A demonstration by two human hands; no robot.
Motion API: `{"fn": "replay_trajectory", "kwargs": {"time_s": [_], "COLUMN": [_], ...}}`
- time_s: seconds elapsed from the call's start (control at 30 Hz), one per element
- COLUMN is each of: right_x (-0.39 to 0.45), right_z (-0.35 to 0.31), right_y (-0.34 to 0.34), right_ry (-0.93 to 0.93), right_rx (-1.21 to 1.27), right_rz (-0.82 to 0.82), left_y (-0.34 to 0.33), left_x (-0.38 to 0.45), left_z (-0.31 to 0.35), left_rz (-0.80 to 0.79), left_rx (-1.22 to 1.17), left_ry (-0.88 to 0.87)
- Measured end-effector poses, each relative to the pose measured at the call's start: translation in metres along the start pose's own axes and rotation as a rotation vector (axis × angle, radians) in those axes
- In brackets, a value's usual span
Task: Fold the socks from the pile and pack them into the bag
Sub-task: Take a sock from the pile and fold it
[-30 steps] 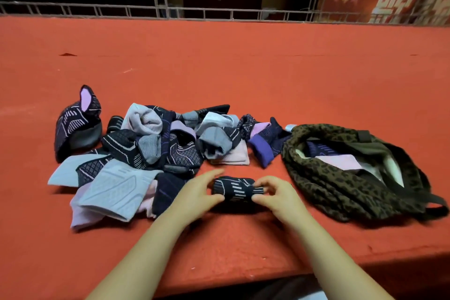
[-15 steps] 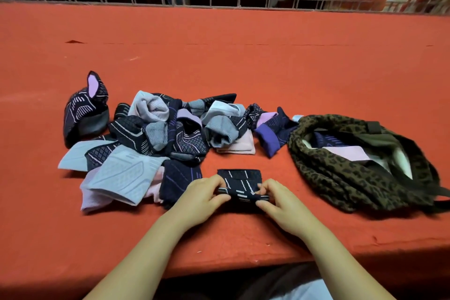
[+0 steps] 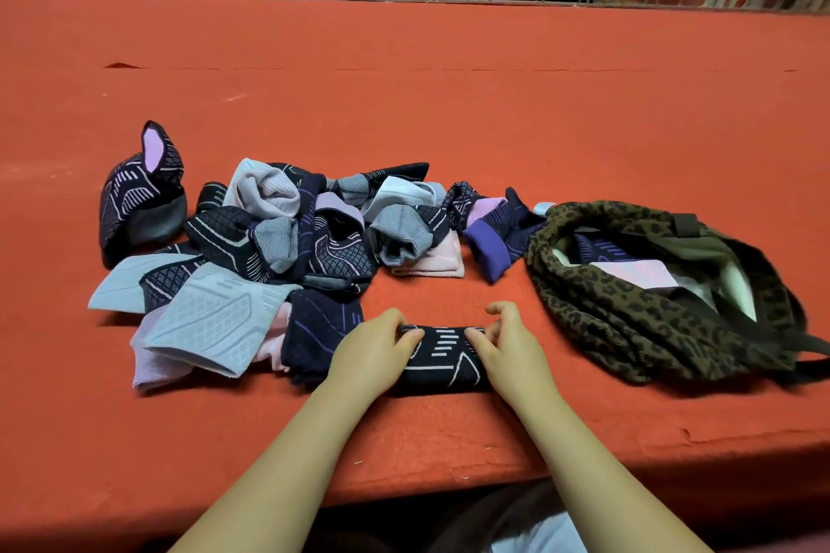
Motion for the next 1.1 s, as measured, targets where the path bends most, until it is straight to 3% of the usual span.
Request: {"fn": "replay_trajectory", "kwargs": {"time_s": [0.1,0.3,0.4,0.5,0.6,0.8,0.97,1.1], "right_x": [0.007,0.004,-0.001,-0.001,0.009,0.038,0.075,0.117], "right_z": [0.006,0.008,0.009,0.005,0.004,0.019,0.046,0.075], "right_y": [-0.006,-0.004,-0.002,0.008,0.026,0.097,0.155,0.18], "right_ry": [0.019,0.09,0.065,-0.065,-0.137,-0.145,-0.152,-0.204], "right_rx": [-0.302,-0.459,-0.145,0.37,0.62,0.504,0.408,0.496], "right_rz": [-0.061,-0.176,-0.148,-0.047,0.032,0.261,0.422,0.424], "left_y": [-0.008,-0.014,-0.015,-0.014,-0.02,-0.038,-0.057,-0.079], "left_x": [0.007,0.007,0.005,0.012,0.026,0.055,0.085,0.108], "left_z": [-0.006,-0.012,-0.004,0.017,0.045,0.109,0.178,0.224], "left_rz": [-0.025,-0.241,-0.173,-0.017,-0.013,-0.128,-0.315,-0.367], "left_rx": [0.297,0.244,0.098,-0.43,-0.829,-0.896,-1.081,-1.101], "left_ry": [-0.041,0.025,0.059,0.187,0.228,0.102,0.179,0.224]}}
Point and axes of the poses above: each hand's wrist, its own x-axis towards the middle knuckle, its own y-axis out of the back of the hand, z = x × y, the point moved 1 cm from there along x, towards the middle knuckle, and after that the axes turned 12 degrees about z, right-handed, at the moved point
